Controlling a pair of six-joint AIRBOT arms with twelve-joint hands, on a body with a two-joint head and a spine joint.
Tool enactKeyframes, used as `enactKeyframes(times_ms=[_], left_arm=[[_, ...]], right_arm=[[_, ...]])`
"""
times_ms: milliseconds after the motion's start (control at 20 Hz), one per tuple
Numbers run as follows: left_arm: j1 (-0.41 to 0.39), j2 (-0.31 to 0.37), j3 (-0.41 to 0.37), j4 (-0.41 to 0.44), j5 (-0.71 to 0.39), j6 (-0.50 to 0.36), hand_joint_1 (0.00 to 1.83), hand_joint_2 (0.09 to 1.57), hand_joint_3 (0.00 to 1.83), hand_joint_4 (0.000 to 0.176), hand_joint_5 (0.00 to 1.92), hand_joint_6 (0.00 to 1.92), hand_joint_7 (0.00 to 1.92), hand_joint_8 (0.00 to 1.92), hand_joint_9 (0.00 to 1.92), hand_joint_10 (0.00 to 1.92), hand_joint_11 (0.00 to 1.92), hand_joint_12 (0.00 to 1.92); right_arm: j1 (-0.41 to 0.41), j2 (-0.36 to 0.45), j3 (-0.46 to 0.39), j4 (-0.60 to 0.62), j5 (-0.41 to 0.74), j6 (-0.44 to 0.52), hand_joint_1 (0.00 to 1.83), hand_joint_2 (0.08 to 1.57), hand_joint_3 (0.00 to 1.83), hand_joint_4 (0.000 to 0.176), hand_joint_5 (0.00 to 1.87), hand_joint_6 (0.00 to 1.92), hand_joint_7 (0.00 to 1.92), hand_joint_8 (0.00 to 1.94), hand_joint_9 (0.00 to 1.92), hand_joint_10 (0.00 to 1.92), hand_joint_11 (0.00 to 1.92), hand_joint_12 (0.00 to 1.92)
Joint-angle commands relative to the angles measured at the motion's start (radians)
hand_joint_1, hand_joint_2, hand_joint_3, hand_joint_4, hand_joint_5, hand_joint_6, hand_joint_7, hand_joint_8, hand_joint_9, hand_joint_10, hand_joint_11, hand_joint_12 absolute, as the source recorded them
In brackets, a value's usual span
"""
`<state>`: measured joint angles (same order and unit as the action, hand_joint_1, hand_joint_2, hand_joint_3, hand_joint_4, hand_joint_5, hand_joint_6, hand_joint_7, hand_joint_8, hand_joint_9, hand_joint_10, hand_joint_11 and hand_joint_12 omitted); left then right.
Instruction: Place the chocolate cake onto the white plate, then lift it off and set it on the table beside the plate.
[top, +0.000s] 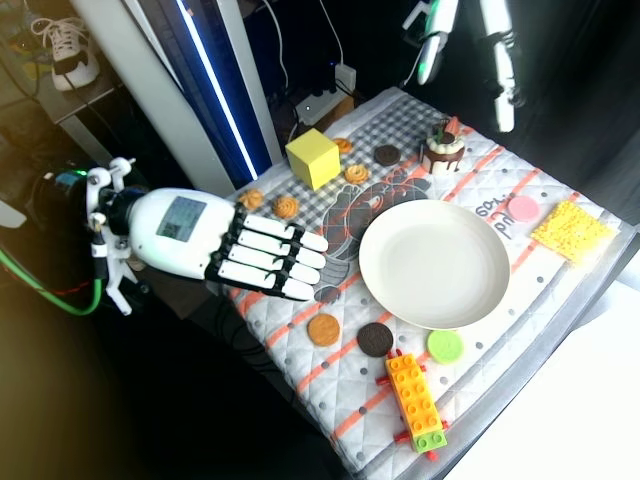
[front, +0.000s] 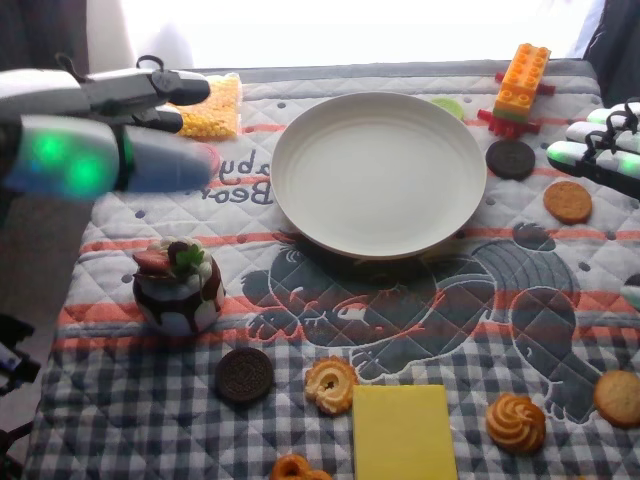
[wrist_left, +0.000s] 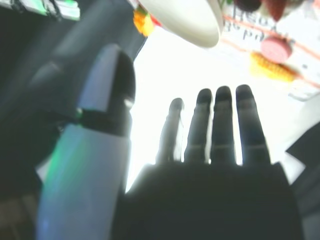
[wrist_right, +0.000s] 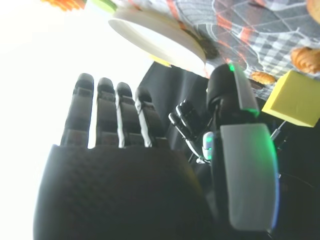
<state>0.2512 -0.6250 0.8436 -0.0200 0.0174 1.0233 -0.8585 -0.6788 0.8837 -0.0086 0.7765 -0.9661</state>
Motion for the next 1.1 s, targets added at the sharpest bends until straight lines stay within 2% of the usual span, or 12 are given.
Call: enactKeyframes(times_ms=[0, 100, 200, 300, 350, 400, 500, 600, 750, 900, 950, 1050], left_arm=[[-0.015, 0.006, 0.009, -0.011, -0.121, -0.007, 0.56, 1.08, 0.00, 0.176, 0.18, 0.08, 0.16, 0.03, 0.05, 0.31, 0.00, 1.05], [-0.015, 0.004, 0.011, -0.012, -0.123, -0.007, 0.57, 1.09, 0.00, 0.163, 0.19, 0.05, 0.21, 0.02, 0.10, 0.42, 0.00, 1.33], [-0.014, -0.003, 0.014, -0.013, -0.123, -0.007, 0.59, 1.11, 0.00, 0.170, 0.18, 0.04, 0.22, 0.01, 0.08, 0.44, 0.00, 1.29], [-0.013, -0.014, 0.023, -0.013, -0.123, -0.007, 0.58, 1.12, 0.00, 0.129, 0.15, 0.01, 0.18, 0.00, 0.08, 0.37, 0.00, 1.24], [-0.011, -0.036, 0.046, -0.013, -0.121, -0.007, 0.58, 1.12, 0.00, 0.124, 0.15, 0.01, 0.18, 0.00, 0.11, 0.30, 0.00, 1.20], [-0.011, -0.065, 0.077, -0.013, -0.115, -0.007, 0.56, 1.08, 0.00, 0.157, 0.17, 0.01, 0.21, 0.00, 0.16, 0.25, 0.00, 1.25], [-0.011, -0.137, 0.151, -0.013, -0.113, -0.007, 0.53, 1.07, 0.00, 0.175, 0.22, 0.03, 0.25, 0.01, 0.23, 0.24, 0.00, 1.39], [-0.011, -0.148, 0.166, -0.013, -0.145, -0.007, 0.55, 1.06, 0.00, 0.176, 0.25, 0.03, 0.25, 0.01, 0.19, 0.21, 0.00, 1.37], [-0.011, -0.147, 0.167, -0.014, -0.186, -0.007, 0.64, 1.02, 0.00, 0.133, 0.25, 0.02, 0.25, 0.00, 0.17, 0.20, 0.00, 1.34], [-0.010, -0.148, 0.167, -0.014, -0.203, -0.007, 0.73, 1.04, 0.00, 0.106, 0.28, 0.02, 0.32, 0.02, 0.14, 0.46, 0.00, 1.37], [-0.007, -0.148, 0.168, -0.013, -0.213, -0.007, 0.74, 1.02, 0.00, 0.114, 0.30, 0.02, 0.34, 0.02, 0.16, 0.53, 0.00, 1.43], [-0.004, -0.157, 0.175, -0.013, -0.220, -0.007, 0.76, 1.01, 0.00, 0.136, 0.34, 0.04, 0.37, 0.03, 0.20, 0.56, 0.00, 1.48]], right_arm=[[0.003, 0.000, 0.001, 0.024, 0.129, -0.001, 0.56, 1.21, 0.03, 0.000, 0.00, 0.00, 0.00, 0.00, 0.00, 0.00, 0.00, 0.00], [0.001, -0.001, 0.001, 0.029, 0.138, -0.001, 0.55, 1.21, 0.02, 0.000, 0.00, 0.00, 0.00, 0.00, 0.00, 0.00, 0.00, 0.00], [0.000, -0.001, 0.001, 0.033, 0.144, -0.001, 0.55, 1.21, 0.02, 0.000, 0.00, 0.00, 0.00, 0.00, 0.00, 0.00, 0.00, 0.00], [-0.002, -0.002, 0.001, 0.036, 0.149, -0.001, 0.53, 1.21, 0.02, 0.012, 0.00, 0.00, 0.00, 0.00, 0.00, 0.00, 0.00, 0.00], [-0.002, -0.003, 0.001, 0.038, 0.151, -0.001, 0.53, 1.21, 0.01, 0.021, 0.00, 0.00, 0.00, 0.00, 0.00, 0.00, 0.00, 0.00], [-0.002, -0.005, 0.001, 0.042, 0.152, -0.001, 0.55, 1.21, 0.01, 0.024, 0.00, 0.00, 0.00, 0.00, 0.00, 0.00, 0.00, 0.00], [-0.009, -0.006, 0.003, 0.048, 0.157, -0.001, 0.56, 1.22, 0.01, 0.039, 0.00, 0.00, 0.00, 0.00, 0.00, 0.00, 0.00, 0.00], [-0.009, -0.006, 0.003, 0.048, 0.160, -0.001, 0.56, 1.22, 0.01, 0.034, 0.00, 0.00, 0.00, 0.00, 0.00, 0.00, 0.00, 0.00], [-0.013, -0.007, 0.003, 0.054, 0.169, -0.001, 0.55, 1.22, 0.01, 0.036, 0.00, 0.00, 0.00, 0.00, 0.00, 0.00, 0.00, 0.00], [-0.015, -0.007, 0.003, 0.056, 0.172, -0.001, 0.58, 1.22, 0.01, 0.047, 0.00, 0.00, 0.00, 0.00, 0.00, 0.00, 0.00, 0.00], [-0.015, -0.007, 0.003, 0.057, 0.175, -0.001, 0.59, 1.22, 0.01, 0.031, 0.00, 0.00, 0.00, 0.00, 0.00, 0.00, 0.00, 0.00], [-0.015, -0.007, 0.004, 0.059, 0.178, -0.001, 0.57, 1.22, 0.00, 0.033, 0.00, 0.00, 0.00, 0.00, 0.00, 0.00, 0.00, 0.00]])
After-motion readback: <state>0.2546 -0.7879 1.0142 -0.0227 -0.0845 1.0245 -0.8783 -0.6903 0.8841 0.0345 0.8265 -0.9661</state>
